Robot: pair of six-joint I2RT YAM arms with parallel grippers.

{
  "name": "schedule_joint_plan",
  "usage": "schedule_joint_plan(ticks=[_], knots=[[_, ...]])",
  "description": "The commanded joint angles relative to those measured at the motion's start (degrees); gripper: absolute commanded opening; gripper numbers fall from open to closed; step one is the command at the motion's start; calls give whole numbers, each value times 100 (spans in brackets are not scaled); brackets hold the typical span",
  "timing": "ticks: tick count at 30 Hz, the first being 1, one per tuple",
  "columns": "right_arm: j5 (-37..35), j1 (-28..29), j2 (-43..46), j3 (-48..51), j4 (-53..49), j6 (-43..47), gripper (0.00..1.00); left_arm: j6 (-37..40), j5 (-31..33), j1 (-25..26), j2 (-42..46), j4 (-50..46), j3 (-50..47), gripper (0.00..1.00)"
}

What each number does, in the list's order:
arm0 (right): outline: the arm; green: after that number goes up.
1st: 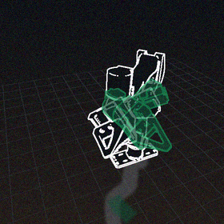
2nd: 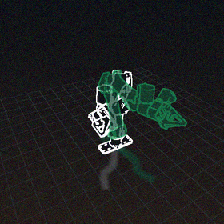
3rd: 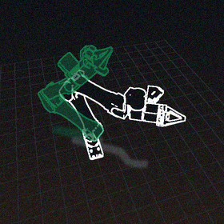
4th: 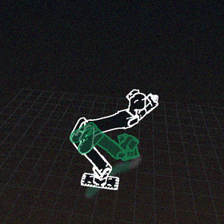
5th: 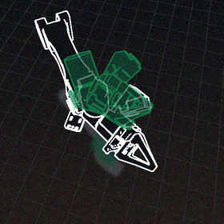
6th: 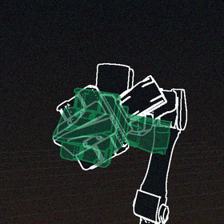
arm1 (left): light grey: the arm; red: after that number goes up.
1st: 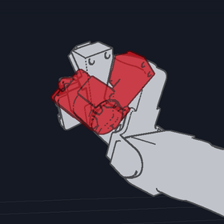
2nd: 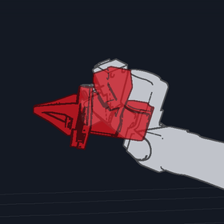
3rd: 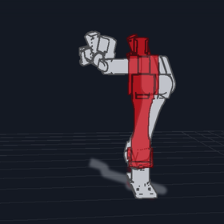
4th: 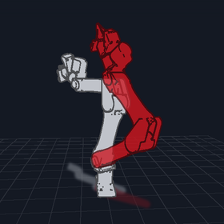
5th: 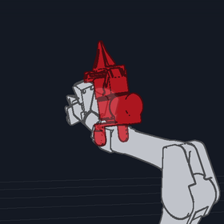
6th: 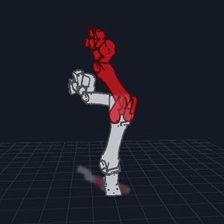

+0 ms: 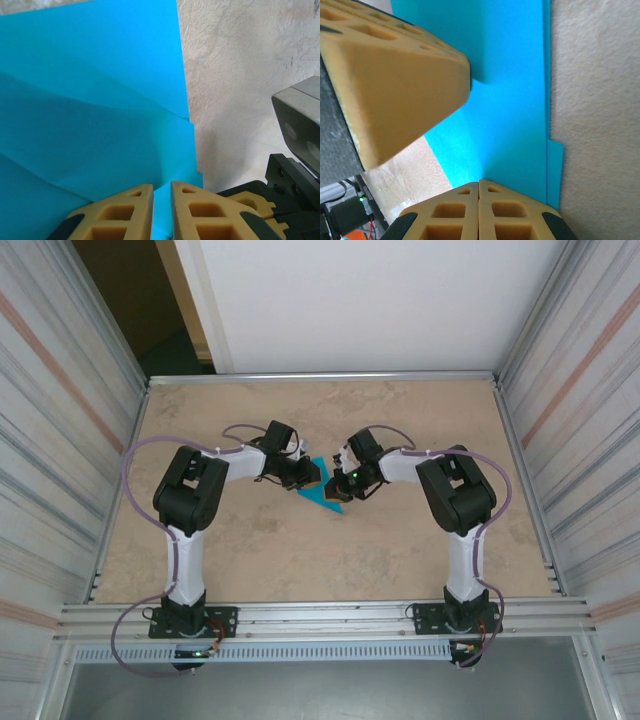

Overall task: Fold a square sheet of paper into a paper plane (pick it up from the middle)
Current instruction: Fourth fold the wing at the center of the table.

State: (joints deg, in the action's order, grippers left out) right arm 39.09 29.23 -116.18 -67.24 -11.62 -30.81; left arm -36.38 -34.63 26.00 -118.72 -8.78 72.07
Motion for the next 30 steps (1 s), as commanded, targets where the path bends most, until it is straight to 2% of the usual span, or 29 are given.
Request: schedule_joint_plan(ticks=[1,5,13,21,30], knots=[[54,-18,294,245,-440,193,6,-9,554,11,-406,-631,-132,18],[55,-23,408,404,-478,208,6,-9,541,10,-405,-608,-150,18],[12,-48,61,304,-502,132,6,-10,528,10,-409,-596,-150,18],[276,-137,764,576,-370,96,7,-1,526,10,-417,-594,-157,18],[259,-135,650,728,-408,114,7,-3,497,6,-428,-577,-137,18]])
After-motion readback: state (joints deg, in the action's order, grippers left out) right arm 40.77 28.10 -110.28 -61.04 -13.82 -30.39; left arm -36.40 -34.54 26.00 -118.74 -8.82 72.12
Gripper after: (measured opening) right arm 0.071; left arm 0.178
